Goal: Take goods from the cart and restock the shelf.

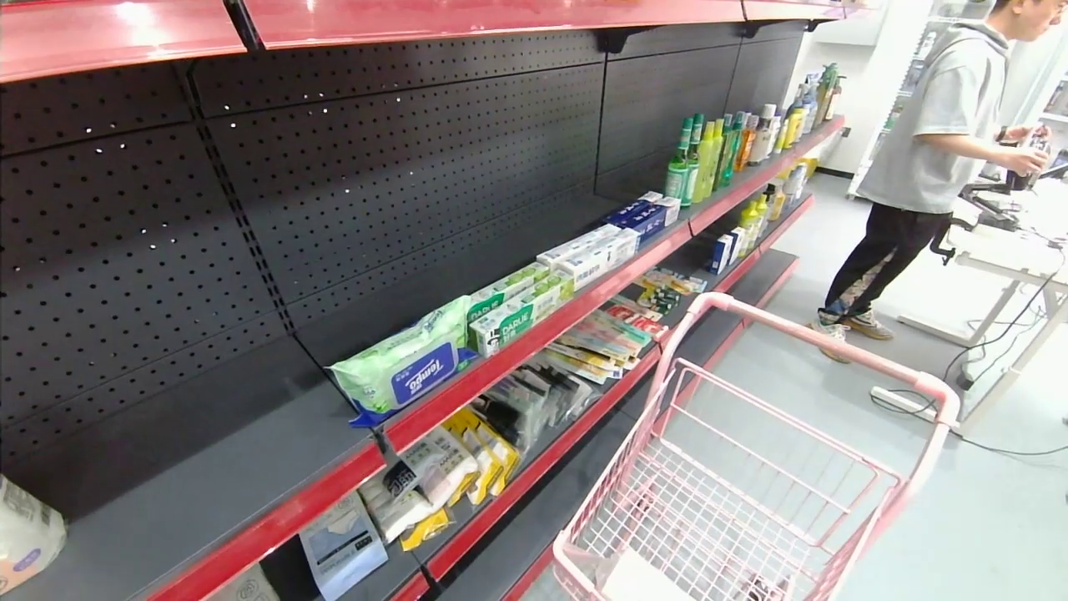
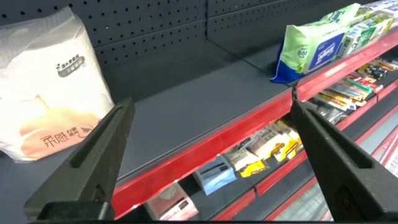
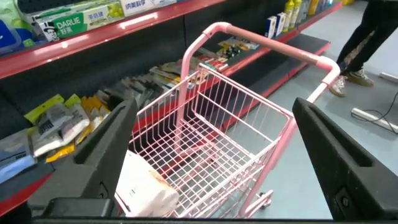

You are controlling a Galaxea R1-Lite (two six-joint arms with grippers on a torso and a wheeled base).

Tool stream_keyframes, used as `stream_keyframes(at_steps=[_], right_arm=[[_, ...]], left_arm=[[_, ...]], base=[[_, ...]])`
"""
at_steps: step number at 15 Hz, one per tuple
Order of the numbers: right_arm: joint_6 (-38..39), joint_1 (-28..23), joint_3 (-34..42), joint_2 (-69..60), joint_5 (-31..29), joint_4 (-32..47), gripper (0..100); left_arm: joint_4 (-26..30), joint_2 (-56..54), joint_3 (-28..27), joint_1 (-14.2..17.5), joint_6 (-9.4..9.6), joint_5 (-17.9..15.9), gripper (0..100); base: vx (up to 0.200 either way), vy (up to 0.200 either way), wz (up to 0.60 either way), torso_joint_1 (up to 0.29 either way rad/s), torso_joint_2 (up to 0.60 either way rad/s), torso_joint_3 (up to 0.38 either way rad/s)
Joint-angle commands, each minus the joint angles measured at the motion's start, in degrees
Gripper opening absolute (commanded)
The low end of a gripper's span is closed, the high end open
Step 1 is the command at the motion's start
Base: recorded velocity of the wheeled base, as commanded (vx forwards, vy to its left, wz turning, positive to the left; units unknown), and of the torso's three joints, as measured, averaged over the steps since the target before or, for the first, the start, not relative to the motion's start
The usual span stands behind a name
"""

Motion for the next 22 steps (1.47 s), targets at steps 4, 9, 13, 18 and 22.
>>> stream_keyframes(at_steps=[4, 9, 13, 18, 22], right_arm=[[-0.09, -0.01, 0.00, 0.02, 0.19, -0.01, 100], [3.96, 1.84, -29.71, 24.63, 1.51, 1.39, 100], [-5.01, 0.17, -41.13, 45.99, 0.37, 0.07, 100], [-7.82, 4.30, -35.51, 58.12, 3.62, 9.48, 100], [-8.00, 15.20, -32.34, 65.33, 4.14, 9.30, 100]], left_arm=[[0.02, 0.05, 0.00, 0.03, 0.00, 0.04, 100], [0.02, 0.05, 0.00, 0.03, 0.00, 0.04, 100], [0.02, 0.05, 0.00, 0.03, 0.00, 0.04, 100], [0.02, 0.05, 0.00, 0.03, 0.18, -0.05, 100], [-0.07, 0.05, 0.00, 0.03, 0.18, 0.04, 100]], base=[[0.000, 0.000, 0.00, 0.000, 0.00, 0.000], [0.000, 0.000, 0.00, 0.000, 0.00, 0.000], [0.000, 0.000, 0.00, 0.000, 0.00, 0.000], [0.000, 0.000, 0.00, 0.000, 0.00, 0.000], [-0.150, 0.000, 0.00, 0.003, 0.00, 0.002]])
